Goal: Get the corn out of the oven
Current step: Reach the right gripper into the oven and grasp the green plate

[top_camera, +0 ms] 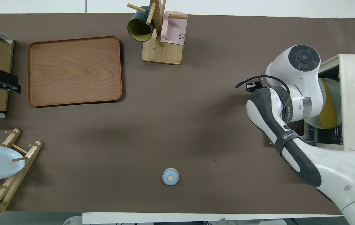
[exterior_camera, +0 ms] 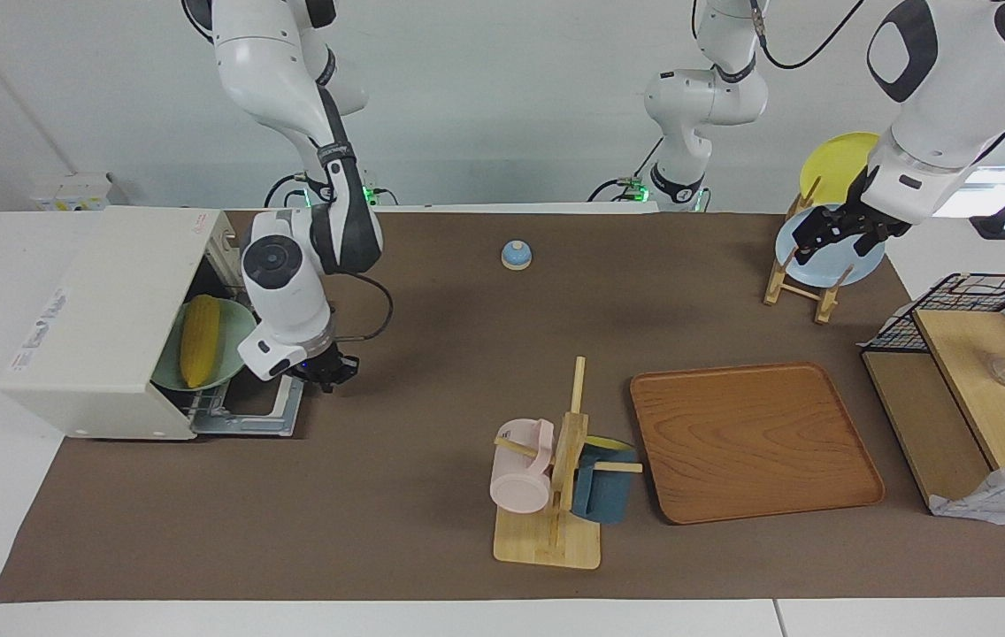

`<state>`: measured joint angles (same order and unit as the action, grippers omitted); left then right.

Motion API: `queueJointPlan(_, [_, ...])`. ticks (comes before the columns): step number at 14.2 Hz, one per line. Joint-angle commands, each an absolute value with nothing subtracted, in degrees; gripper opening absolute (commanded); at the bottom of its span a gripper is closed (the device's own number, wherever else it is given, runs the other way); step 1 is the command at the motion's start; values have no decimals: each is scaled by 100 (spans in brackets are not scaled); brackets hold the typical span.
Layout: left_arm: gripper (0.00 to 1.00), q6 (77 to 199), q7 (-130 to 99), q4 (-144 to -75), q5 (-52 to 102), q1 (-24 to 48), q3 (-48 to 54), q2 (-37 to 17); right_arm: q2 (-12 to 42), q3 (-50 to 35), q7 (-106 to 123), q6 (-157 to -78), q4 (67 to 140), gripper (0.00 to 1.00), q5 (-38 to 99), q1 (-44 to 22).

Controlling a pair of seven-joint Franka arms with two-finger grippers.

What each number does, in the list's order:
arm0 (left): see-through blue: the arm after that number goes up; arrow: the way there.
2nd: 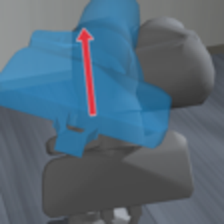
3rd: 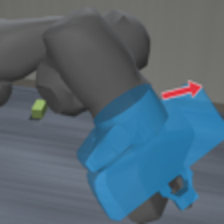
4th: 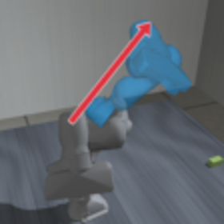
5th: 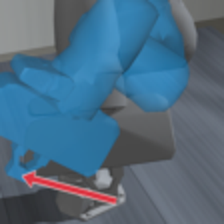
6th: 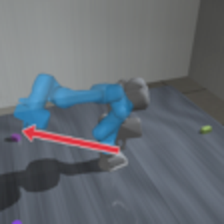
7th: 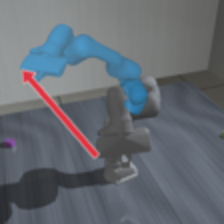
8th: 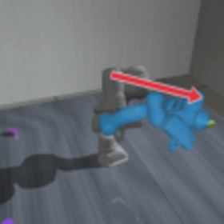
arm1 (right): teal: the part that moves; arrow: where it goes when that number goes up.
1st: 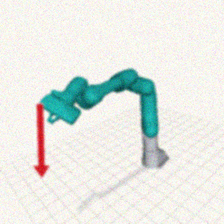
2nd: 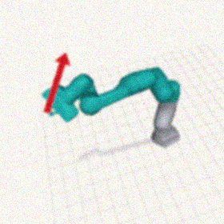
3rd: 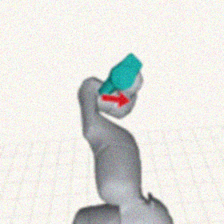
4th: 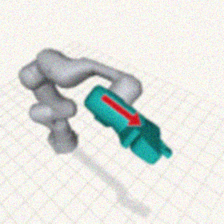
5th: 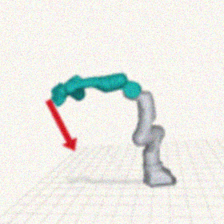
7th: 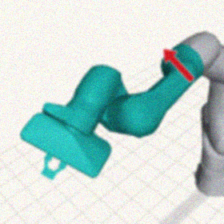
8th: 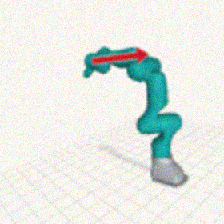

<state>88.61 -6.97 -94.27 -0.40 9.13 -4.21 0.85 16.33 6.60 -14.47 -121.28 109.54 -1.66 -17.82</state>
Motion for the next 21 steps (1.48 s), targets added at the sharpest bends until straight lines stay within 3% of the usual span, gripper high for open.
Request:
queueJointPlan(1, [100, 8833, -633, -9396, -132, 896, -404, 88, 1276, 747, -1521, -10982, 10355, 27, -272, -1732])
queueJointPlan(3, [100, 8833, -633, -9396, -132, 896, -404, 88, 1029, 800, -1520, -10662, 10397, 53, -308, -1557])
queueJointPlan(4, [100, 8833, -633, -9396, -132, 896, -404, 88, 985, 791, -1468, -10505, 10415, 57, -316, -1338])
queueJointPlan(7, [100, 8833, -633, -9396, -132, 896, -404, 88, 845, 791, -1179, -10624, 10817, 57, -316, -941])
queueJointPlan(12, [100, 8833, -633, -9396, -132, 896, -404, 88, 607, 800, -687, -11898, 11776, 55, -351, -633])
queueJointPlan(14, [100, 8833, -633, -9396, -132, 896, -404, 88, 650, 800, -405, -12067, 11882, 47, -369, -598])
queueJointPlan(18, [100, 8833, -633, -9396, -132, 896, -404, 88, 642, 765, -352, -11971, 11883, 0, -1368, -808])
queueJointPlan(21, [100, 8833, -633, -9396, -132, 896, -404, 88, 738, 756, -465, -11463, 11437, 0, -1538, -1211])
